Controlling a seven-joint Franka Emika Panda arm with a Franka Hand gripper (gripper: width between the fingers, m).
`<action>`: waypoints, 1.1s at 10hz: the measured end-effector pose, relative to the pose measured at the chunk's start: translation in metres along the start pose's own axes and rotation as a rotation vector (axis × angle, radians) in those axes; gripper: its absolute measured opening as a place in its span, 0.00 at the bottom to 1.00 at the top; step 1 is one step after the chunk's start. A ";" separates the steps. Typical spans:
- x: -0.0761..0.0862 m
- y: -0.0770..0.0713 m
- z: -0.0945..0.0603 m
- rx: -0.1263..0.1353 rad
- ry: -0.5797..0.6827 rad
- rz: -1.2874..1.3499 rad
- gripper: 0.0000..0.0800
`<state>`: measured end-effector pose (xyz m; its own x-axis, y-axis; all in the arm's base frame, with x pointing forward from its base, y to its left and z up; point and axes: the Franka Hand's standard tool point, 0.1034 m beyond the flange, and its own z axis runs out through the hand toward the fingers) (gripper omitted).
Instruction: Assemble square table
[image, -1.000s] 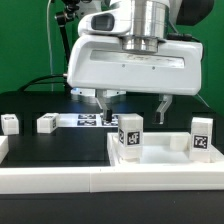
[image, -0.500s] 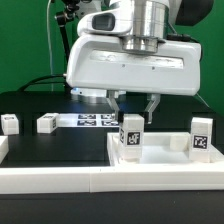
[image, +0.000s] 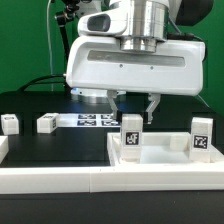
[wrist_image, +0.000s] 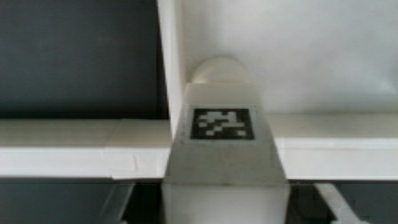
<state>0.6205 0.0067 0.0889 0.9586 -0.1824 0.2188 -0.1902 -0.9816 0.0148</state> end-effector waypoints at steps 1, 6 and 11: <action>-0.001 0.000 0.000 -0.001 0.001 0.085 0.36; -0.004 -0.002 0.000 -0.009 0.005 0.588 0.36; -0.006 -0.002 0.000 0.006 -0.010 1.038 0.36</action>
Offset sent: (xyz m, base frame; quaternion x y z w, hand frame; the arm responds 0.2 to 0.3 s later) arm -0.0133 -0.0003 -0.0108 -0.0327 -0.0200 0.2501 0.9675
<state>0.6155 0.0092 0.0873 0.3257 -0.9386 0.1133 -0.9221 -0.3419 -0.1814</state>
